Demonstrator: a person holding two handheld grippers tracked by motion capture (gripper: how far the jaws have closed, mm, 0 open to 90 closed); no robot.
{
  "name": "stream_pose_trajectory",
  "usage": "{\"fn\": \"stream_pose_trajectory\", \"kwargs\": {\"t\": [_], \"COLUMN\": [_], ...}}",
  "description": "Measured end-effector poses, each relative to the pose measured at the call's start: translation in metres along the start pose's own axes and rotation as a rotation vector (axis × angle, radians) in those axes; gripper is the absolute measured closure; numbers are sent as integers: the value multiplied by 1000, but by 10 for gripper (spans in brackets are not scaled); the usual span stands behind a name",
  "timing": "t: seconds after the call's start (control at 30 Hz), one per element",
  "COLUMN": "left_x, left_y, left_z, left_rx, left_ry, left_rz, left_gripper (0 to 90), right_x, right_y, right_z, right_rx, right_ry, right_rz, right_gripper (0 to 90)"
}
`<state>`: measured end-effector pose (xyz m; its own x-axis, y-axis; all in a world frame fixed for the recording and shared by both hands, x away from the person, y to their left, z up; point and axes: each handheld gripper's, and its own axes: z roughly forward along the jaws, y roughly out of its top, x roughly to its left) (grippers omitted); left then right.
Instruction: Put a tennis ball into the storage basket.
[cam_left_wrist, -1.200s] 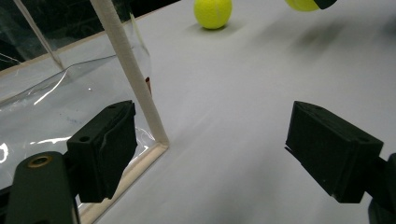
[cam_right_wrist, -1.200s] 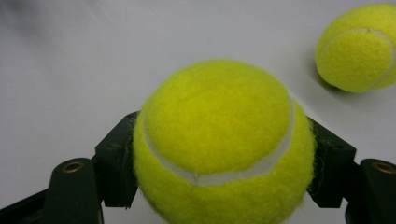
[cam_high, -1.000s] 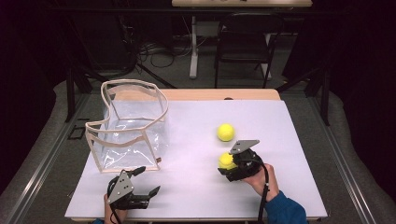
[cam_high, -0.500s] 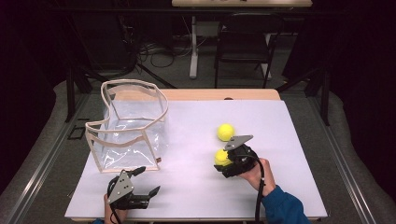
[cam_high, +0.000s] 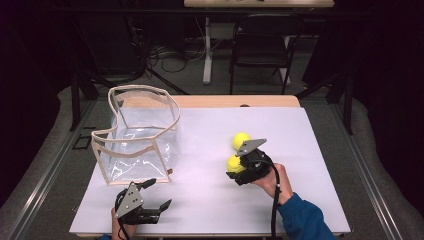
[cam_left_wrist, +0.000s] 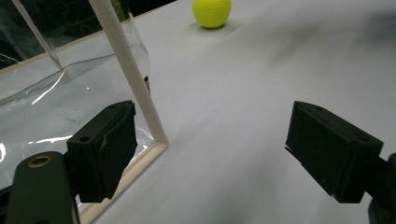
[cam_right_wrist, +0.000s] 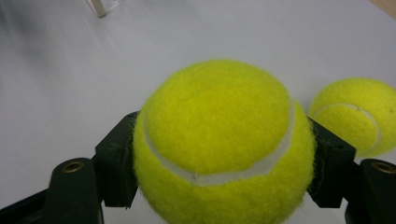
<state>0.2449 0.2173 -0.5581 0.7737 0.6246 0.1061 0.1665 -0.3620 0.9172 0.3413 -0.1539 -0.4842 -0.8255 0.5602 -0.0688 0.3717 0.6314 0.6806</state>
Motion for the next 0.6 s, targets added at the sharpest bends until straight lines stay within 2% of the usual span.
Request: {"fn": "stream_pose_trajectory", "kwargs": {"t": [0.6], "left_x": [0], "left_y": [0], "left_z": [0], "left_rx": [1], "left_ry": [0], "left_rz": [1], "left_gripper": [159], "right_x": [-4], "right_y": [22], "right_z": [2], "right_rx": [19], "right_ry": [-3], "right_rz": [-43], "right_gripper": [261]}}
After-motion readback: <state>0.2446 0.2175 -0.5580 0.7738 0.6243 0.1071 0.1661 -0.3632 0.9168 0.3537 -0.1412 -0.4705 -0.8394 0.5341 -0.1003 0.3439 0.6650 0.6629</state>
